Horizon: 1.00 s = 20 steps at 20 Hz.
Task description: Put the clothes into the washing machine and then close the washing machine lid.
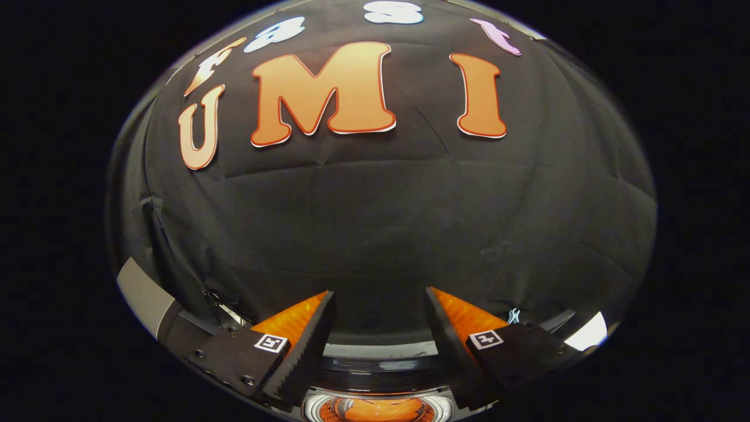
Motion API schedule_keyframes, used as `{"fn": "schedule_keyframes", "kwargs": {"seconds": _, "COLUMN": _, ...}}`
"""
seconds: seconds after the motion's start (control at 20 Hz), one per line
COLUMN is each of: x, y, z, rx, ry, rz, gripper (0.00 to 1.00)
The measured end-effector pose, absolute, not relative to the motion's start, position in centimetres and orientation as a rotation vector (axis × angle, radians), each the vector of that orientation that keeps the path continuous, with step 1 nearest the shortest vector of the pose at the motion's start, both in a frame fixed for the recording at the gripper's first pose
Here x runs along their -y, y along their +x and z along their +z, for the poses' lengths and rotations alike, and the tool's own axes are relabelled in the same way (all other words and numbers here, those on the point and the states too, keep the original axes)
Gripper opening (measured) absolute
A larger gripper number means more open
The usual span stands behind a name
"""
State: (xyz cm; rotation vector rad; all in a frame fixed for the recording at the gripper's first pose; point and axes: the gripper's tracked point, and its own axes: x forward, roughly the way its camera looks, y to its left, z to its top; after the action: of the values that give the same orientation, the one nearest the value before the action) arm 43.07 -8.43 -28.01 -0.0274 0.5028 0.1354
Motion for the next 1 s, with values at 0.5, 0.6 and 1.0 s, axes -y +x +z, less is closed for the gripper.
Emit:
{"fn": "schedule_keyframes", "kwargs": {"seconds": 0.5, "x": 8.7, "y": 40.5, "z": -27.5, "rx": -0.469, "ry": -0.02, "rz": 0.132, "gripper": 0.97}}
{"fn": "schedule_keyframes", "kwargs": {"seconds": 0.6, "x": 8.8, "y": 39.6, "z": -27.4, "rx": -0.463, "ry": -0.021, "rz": 0.133, "gripper": 0.97}}
{"fn": "schedule_keyframes", "kwargs": {"seconds": 1.0, "x": 9.1, "y": 35.5, "z": -27.4, "rx": -0.455, "ry": -0.025, "rz": 0.136, "gripper": 0.97}}
